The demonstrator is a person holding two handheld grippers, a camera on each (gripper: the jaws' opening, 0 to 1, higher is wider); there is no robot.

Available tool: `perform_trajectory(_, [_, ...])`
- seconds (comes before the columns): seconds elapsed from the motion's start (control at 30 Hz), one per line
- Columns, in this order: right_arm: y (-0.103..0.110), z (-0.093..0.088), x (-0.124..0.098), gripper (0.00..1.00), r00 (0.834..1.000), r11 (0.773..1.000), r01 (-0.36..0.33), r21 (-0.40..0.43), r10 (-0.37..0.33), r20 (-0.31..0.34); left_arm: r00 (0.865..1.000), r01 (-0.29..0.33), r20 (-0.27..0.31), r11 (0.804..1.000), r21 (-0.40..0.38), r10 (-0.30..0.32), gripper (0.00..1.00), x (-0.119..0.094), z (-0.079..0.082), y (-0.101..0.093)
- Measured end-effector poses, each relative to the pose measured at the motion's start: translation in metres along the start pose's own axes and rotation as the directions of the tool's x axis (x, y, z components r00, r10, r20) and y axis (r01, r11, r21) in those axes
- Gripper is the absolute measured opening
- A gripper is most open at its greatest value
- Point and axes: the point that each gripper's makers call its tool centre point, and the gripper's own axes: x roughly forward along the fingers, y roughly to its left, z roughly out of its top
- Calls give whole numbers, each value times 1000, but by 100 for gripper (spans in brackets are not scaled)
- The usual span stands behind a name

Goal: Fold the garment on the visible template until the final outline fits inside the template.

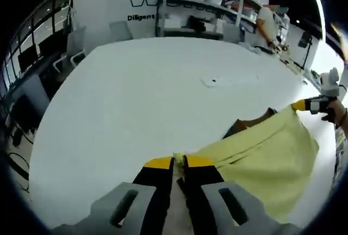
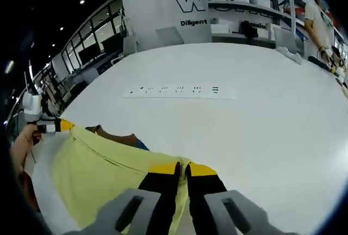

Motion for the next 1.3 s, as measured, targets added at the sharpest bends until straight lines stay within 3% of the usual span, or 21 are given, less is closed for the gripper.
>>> perform_trajectory(0.03, [0, 1, -2, 12, 1000, 1000, 0, -11, 0, 10, 1000, -6, -2, 1000, -15, 6, 18, -4, 0, -1])
perform_trajectory(0.13, [3, 0, -12, 20, 1000, 996, -8, -90, 11, 25, 999, 37, 13, 998, 55, -38, 37, -9, 0, -10])
perform_trajectory(0.27, [2, -6, -17, 25, 1000, 978, -6, -207, 6, -3, 998, 63, 12, 981, 181, -66, 50, -9, -5, -17])
perform_trajectory(0.3, [2, -8, -17, 26, 1000, 976, -11, -216, 9, -10, 998, 55, -17, 975, 218, -52, 53, -8, -11, -15])
perform_trajectory(0.43, [-4, -14, -10, 27, 1000, 975, -10, -223, 3, -31, 1000, 0, -29, 963, 270, 8, 51, -3, -16, -7])
perform_trajectory(0.53, [-8, -14, -2, 28, 999, 971, 3, -240, -11, -34, 997, -68, -9, 936, 346, 75, 53, 2, -12, 0])
perform_trajectory(0.7, [-13, -11, 9, 30, 1000, 976, 0, -219, -6, -28, 997, -74, 21, 953, 295, 71, 51, 9, -5, 1])
perform_trajectory(0.77, [-8, -4, 13, 30, 999, 989, -36, -141, 36, 1, 996, -84, 17, 959, 269, 82, 48, 11, -3, 5])
perform_trajectory(0.8, [-9, -3, 15, 31, 999, 993, -40, -114, 40, 1, 994, -110, 18, 968, 225, 109, 47, 14, -1, 12])
perform_trajectory(0.9, [-15, 1, 23, 32, 1000, 995, -30, -97, 30, -4, 995, -96, 10, 985, 142, 96, 46, 21, 2, 15])
perform_trajectory(1.1, [-19, 6, 26, 30, 1000, 999, -10, -40, 10, 10, 992, -124, 13, 991, 60, 123, 43, 29, 11, 23])
perform_trajectory(1.3, [-14, 3, 16, 30, 1000, 999, -12, -32, 12, 3, 995, -97, -6, 995, 5, 97, 42, 21, 8, 23])
